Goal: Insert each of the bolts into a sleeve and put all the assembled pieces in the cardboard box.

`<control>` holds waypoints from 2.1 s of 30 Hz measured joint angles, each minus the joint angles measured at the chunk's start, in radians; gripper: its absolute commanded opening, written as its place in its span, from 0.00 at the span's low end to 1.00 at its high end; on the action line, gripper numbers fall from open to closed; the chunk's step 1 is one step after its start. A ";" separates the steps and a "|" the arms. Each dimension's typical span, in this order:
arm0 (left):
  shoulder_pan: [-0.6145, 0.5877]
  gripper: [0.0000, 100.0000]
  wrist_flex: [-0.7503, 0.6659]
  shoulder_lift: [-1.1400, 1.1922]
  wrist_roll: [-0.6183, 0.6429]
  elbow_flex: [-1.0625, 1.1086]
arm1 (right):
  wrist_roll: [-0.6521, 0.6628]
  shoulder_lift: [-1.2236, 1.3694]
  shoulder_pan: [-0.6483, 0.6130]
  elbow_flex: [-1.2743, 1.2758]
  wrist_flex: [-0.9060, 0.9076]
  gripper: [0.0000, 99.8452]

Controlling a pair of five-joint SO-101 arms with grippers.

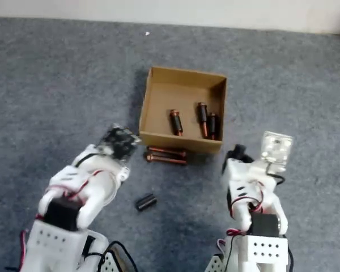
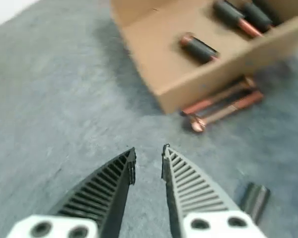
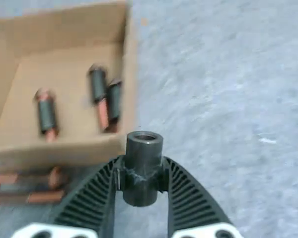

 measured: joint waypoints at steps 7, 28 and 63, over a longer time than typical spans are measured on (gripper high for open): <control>0.130 0.15 0.028 0.430 -0.135 -0.213 | 0.000 0.000 0.118 0.000 -0.023 0.00; 0.290 0.20 0.028 1.464 -0.345 -0.876 | 0.000 0.000 0.186 0.000 -0.025 0.00; 0.250 0.01 0.149 1.890 -0.450 -1.327 | 0.000 0.000 0.187 0.000 -0.029 0.00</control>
